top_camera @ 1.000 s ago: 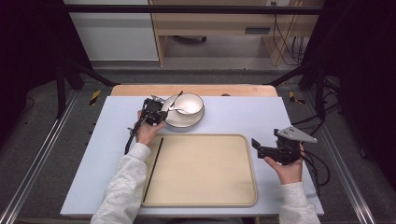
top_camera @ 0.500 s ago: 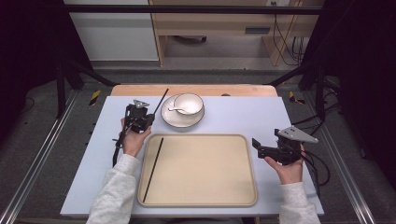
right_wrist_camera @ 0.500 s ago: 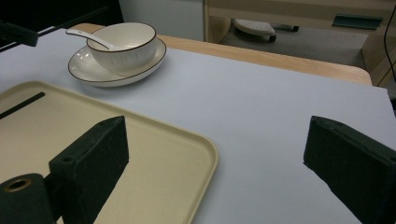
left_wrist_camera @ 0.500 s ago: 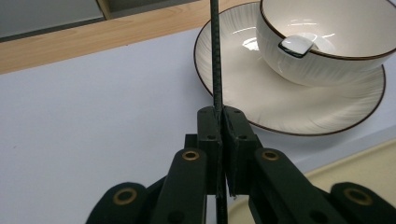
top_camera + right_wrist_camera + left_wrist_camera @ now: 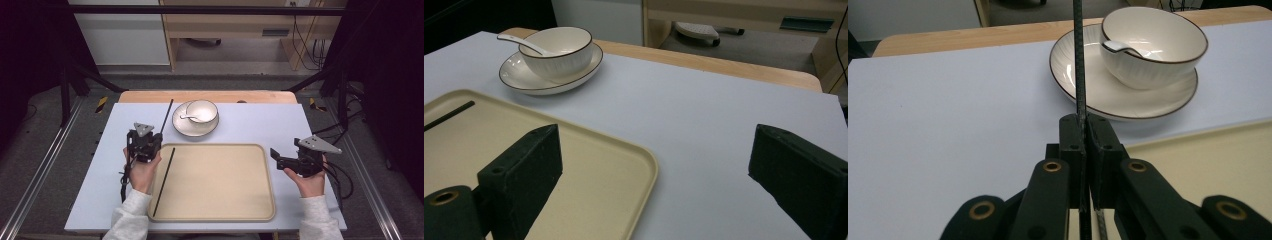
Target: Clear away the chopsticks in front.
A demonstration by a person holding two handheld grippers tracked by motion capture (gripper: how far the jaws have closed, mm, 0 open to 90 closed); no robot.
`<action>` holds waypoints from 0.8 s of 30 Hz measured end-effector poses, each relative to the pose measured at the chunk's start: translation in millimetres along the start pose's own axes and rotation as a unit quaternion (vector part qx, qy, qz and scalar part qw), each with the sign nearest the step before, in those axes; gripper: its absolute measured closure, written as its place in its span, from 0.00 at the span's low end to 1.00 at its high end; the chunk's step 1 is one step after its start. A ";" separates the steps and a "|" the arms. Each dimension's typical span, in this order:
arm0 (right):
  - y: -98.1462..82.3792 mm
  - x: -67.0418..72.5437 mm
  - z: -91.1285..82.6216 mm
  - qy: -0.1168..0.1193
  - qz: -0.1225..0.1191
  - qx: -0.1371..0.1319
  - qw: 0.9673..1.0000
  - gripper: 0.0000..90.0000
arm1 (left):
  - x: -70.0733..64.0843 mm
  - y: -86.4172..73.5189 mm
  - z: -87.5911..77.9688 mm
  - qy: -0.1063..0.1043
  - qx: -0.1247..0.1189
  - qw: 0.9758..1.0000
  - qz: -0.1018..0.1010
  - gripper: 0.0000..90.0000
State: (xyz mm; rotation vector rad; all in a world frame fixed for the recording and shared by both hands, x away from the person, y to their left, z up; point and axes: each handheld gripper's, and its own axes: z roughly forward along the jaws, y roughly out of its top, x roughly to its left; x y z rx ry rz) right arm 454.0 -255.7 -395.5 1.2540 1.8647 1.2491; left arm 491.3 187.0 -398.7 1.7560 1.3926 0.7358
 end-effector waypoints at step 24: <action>-0.7 2.1 0.6 0.003 -0.001 0.002 1.000 0.09 | -41.4 -92.2 -30.5 -0.007 0.011 0.999 -0.052 0.95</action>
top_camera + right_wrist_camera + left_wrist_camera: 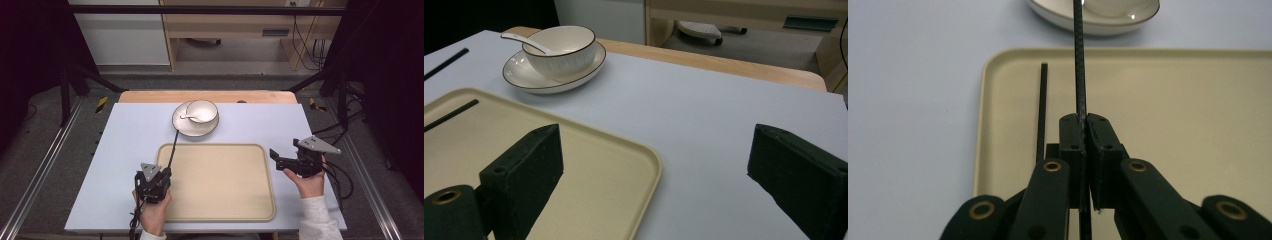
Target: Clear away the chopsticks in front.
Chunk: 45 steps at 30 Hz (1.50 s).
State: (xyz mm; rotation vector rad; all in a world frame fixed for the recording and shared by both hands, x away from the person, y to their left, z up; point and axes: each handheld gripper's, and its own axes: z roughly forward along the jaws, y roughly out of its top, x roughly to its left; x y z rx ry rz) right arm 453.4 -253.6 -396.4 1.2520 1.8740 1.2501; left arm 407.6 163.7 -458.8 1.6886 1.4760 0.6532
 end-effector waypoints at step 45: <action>-0.6 1.2 0.0 0.002 0.003 -0.003 1.000 0.07 | 5.9 38.5 -6.0 -0.072 -0.011 0.995 0.065 0.66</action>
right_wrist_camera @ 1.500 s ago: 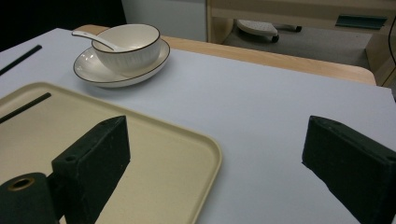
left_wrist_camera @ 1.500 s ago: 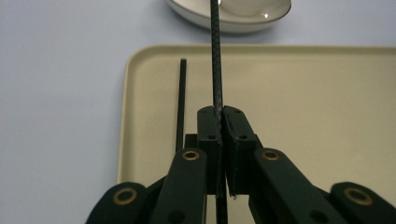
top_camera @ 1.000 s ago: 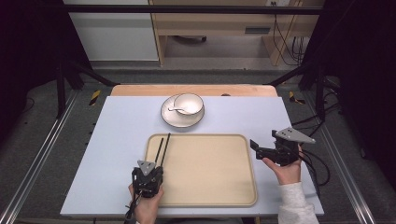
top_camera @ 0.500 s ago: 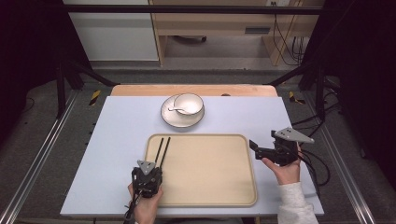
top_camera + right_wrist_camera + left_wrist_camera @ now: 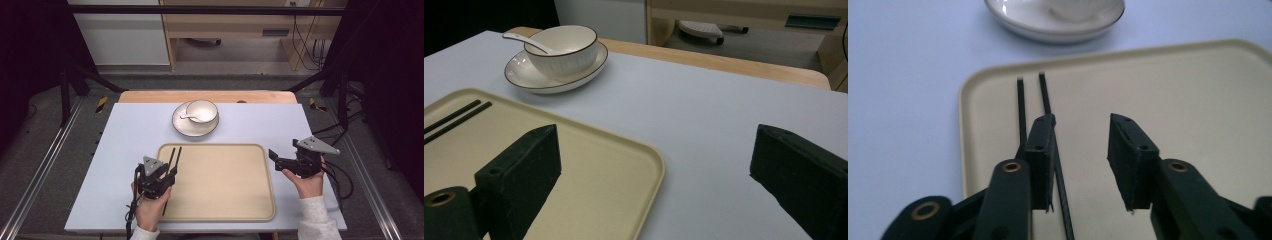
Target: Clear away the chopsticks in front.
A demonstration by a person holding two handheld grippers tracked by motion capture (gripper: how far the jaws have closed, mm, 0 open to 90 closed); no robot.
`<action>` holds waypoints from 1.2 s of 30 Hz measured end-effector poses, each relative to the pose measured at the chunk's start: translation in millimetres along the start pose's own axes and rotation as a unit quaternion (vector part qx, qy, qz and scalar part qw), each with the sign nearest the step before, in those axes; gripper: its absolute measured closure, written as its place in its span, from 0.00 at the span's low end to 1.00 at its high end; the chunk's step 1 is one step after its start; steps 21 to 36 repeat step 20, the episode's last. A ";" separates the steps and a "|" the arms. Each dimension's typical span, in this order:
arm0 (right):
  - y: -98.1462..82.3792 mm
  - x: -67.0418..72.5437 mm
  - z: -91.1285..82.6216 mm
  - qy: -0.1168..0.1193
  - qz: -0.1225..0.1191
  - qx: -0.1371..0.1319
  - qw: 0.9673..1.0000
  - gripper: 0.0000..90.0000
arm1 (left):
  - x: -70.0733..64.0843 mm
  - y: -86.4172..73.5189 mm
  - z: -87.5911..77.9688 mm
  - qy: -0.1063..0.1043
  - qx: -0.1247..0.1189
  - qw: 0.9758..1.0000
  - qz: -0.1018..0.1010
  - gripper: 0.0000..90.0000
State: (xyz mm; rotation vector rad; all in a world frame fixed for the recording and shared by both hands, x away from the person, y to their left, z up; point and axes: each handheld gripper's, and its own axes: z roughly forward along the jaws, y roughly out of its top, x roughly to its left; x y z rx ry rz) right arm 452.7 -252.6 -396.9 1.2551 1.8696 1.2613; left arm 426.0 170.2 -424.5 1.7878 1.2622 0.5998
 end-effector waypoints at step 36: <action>0.4 -9.0 -8.7 -0.006 0.016 -0.013 1.000 0.05 | 80.1 15.9 -24.4 -0.026 -0.028 0.999 0.039 0.20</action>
